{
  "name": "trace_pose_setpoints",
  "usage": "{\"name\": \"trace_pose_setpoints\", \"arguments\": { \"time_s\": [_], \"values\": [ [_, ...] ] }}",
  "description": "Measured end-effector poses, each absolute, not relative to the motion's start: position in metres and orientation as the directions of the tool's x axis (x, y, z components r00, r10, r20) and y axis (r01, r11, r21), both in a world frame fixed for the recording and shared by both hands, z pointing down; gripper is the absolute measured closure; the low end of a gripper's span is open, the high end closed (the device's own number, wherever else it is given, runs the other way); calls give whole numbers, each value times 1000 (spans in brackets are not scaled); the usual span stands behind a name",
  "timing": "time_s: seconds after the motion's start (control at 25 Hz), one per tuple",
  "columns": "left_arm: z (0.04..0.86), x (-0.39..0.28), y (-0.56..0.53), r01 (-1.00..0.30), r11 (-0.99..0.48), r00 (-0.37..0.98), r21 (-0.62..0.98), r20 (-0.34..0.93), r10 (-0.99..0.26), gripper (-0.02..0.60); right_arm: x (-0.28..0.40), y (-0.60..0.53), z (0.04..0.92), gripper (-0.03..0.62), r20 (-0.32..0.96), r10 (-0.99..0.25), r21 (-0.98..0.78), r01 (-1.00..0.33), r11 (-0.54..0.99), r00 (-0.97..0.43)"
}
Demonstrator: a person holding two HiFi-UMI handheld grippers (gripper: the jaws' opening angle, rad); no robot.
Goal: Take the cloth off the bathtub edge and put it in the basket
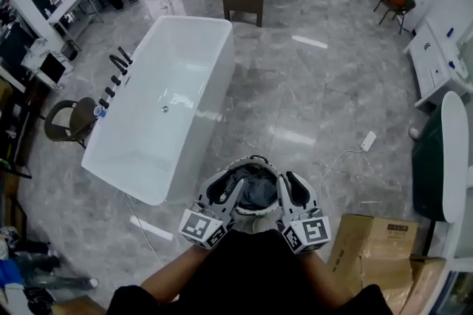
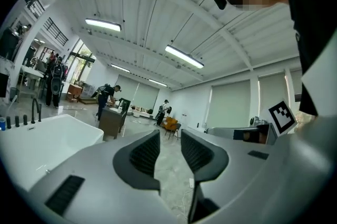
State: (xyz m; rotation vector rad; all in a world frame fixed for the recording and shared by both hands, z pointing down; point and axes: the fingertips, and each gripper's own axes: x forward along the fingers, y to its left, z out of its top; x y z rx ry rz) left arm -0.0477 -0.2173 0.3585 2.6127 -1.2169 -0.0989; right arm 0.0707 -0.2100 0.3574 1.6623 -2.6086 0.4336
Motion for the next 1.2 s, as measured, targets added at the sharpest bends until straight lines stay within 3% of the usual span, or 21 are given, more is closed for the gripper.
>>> {"name": "trace_pose_setpoints", "arguments": {
  "time_s": [0.08,0.4,1.2],
  "values": [
    [343,-51,-215,-720,-640,670,270,27,-742,567,72,-207,345,521,129,-904,-205,-903,377,-407],
    [313,-74,-216,-740,-643,654,197,-14,-757,566,36,-213,343,556,201,-883,-140,-905,403,-424],
    [325,-94,-232,-733,-645,659,218,-8,-752,568,-7,-232,341,565,187,-876,-85,-896,437,-445]
  ]
}}
